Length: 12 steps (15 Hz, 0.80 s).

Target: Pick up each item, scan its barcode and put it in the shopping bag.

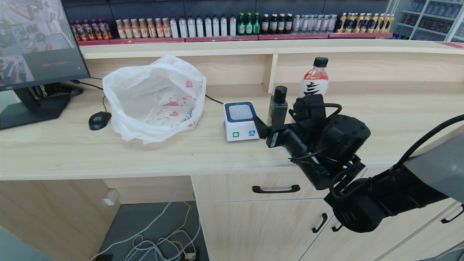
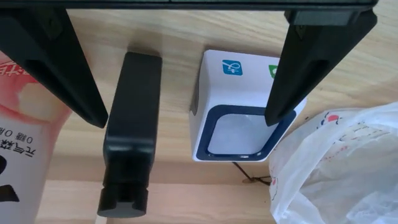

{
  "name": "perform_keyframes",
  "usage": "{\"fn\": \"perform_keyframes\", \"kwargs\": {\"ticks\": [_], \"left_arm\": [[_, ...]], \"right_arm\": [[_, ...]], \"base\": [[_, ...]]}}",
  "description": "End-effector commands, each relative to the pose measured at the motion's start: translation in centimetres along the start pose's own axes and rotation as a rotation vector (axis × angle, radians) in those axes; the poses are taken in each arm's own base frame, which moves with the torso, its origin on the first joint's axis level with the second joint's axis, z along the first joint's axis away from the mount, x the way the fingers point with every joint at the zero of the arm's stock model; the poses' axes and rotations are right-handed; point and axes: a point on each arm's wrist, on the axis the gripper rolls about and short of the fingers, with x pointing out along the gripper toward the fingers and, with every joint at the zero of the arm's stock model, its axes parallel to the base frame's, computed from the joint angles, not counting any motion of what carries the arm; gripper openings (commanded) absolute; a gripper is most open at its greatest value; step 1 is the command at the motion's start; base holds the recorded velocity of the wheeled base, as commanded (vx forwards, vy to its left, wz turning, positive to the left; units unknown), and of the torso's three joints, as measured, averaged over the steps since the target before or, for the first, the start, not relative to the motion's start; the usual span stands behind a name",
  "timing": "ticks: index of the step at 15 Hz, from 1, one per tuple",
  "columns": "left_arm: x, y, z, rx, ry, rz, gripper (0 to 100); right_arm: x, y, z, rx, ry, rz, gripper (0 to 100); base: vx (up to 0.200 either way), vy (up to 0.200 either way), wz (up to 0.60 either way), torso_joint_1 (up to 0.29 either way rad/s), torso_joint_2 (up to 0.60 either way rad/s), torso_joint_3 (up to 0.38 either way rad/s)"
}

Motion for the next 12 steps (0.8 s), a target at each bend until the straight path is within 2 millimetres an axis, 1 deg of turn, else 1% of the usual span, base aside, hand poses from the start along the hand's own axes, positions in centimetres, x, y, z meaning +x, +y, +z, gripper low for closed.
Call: {"fn": "perform_keyframes", "kwargs": {"ticks": [1,4,8,12], "left_arm": [[0.0,0.0,0.0,0.0,0.0,0.0,100],[0.0,0.0,0.0,0.0,0.0,-0.002,100],[0.0,0.0,0.0,0.0,0.001,0.0,100],[0.0,0.0,0.0,0.0,0.0,0.0,100]], "right_arm": [[0.8,0.5,-1.1,-0.004,0.009,0.004,100],[1.7,0.8,-1.0,0.004,-0.019,0.002,100],[1.9,0.8,-1.5,0.013,-0.018,-0.046,100],[1.8,0.5,-1.1,0.015,-0.027,-0.052,100]], "base": [[0.0,0.0,0.0,0.0,0.0,0.0],[0.0,0.0,0.0,0.0,0.0,0.0],[0.0,0.0,0.0,0.0,0.0,0.0],[0.0,0.0,0.0,0.0,0.0,0.0]]}}
